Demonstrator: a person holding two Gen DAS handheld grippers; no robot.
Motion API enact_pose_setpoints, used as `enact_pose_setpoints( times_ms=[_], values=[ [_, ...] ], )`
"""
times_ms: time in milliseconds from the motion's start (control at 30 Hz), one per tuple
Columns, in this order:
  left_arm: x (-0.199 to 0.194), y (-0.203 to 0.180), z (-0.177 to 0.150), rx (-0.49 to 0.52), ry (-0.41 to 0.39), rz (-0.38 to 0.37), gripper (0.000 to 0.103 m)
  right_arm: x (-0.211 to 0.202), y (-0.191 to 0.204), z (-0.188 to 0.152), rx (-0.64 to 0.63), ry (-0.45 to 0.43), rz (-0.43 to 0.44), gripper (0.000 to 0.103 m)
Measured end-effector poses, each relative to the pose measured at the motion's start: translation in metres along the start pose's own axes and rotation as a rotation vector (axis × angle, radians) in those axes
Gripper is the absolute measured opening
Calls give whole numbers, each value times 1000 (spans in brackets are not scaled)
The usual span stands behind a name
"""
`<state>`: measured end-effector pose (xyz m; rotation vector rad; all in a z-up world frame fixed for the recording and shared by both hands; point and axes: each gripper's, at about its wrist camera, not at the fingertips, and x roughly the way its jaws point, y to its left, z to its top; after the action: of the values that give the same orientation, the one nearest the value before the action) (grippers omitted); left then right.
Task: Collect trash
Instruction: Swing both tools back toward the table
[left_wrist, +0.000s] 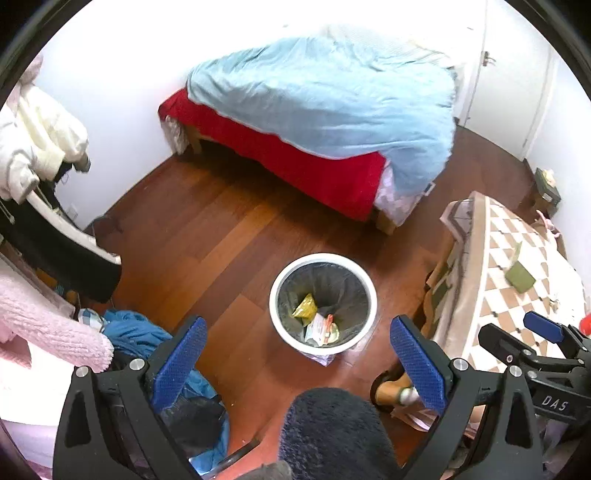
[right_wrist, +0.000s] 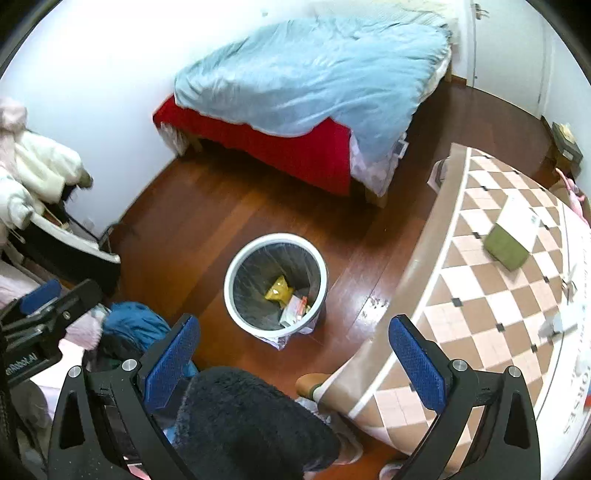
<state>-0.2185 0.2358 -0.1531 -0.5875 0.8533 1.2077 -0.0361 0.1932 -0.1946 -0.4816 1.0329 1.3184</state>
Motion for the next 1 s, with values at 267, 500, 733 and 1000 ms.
enact_pose_setpoints(
  times_ms=[267, 500, 733, 1000],
  values=[
    [-22, -81, -10, 98, -44, -61, 101, -62, -81, -31, 211, -66, 26, 103],
    [6, -231, -30, 289, 11, -185, 101, -101, -215, -74, 430, -75, -154, 103],
    [39, -402, -47, 617, 37, -277, 101, -116, -377, -124, 644, 45, -393, 103],
    [94, -534, -64, 984, 132, -303, 101, -97, -499, -152, 713, 223, -506, 103]
  ],
)
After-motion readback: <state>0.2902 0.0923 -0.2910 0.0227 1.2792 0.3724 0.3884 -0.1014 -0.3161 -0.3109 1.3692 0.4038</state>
